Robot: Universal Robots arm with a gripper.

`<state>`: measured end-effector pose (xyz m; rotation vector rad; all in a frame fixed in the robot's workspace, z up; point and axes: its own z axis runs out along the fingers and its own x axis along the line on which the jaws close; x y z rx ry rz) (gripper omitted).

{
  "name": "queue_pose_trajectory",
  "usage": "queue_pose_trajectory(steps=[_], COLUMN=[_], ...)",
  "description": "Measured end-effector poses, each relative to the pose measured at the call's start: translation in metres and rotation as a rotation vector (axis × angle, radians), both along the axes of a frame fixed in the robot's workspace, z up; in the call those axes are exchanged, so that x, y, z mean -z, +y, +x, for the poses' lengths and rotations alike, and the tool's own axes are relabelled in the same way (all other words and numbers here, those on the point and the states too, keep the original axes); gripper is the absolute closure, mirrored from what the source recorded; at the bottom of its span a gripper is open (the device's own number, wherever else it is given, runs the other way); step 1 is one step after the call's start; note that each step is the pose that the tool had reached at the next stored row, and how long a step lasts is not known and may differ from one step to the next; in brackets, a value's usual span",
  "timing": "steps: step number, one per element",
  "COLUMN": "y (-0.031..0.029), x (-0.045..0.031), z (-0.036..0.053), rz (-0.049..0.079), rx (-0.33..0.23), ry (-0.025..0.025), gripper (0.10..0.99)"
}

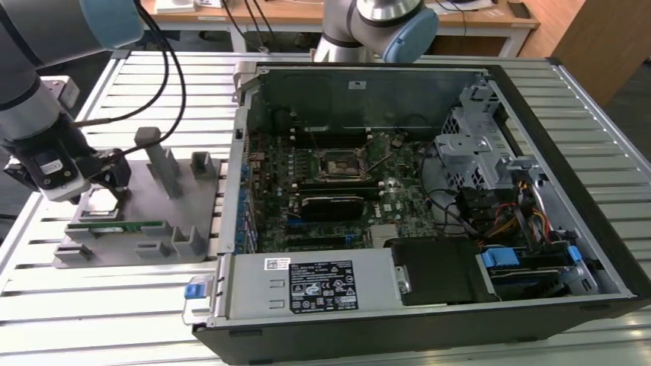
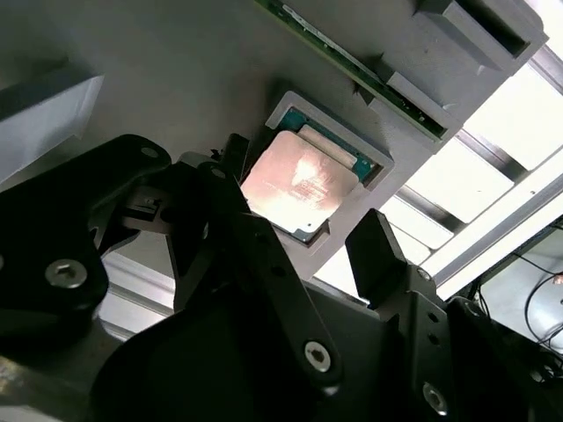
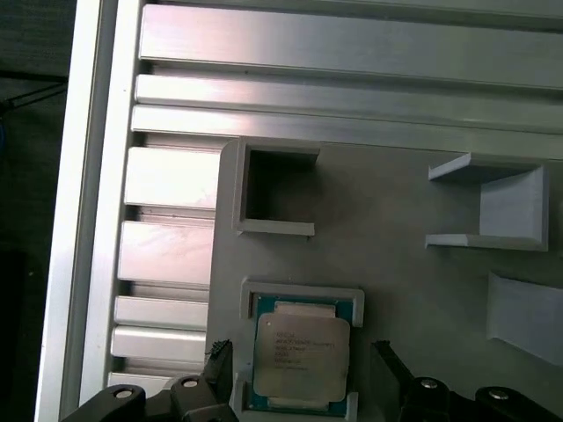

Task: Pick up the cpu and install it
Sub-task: 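Pick up the cpu and move it towards the insertion slot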

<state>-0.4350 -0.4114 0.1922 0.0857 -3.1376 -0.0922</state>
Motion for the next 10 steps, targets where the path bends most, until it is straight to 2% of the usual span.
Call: queue_pose_trajectory(steps=[7, 8, 10], y=[0.0007, 0.0007, 0.0007], x=[0.0050, 0.0052, 0.0054], z=[-0.0001, -0.0001, -0.0001], rz=[0.000, 0.000, 0.000], rx=[0.006, 0.007, 0.007], ry=[0.0002, 0.0002, 0.0002], gripper=[0.380, 0.447, 0.447])
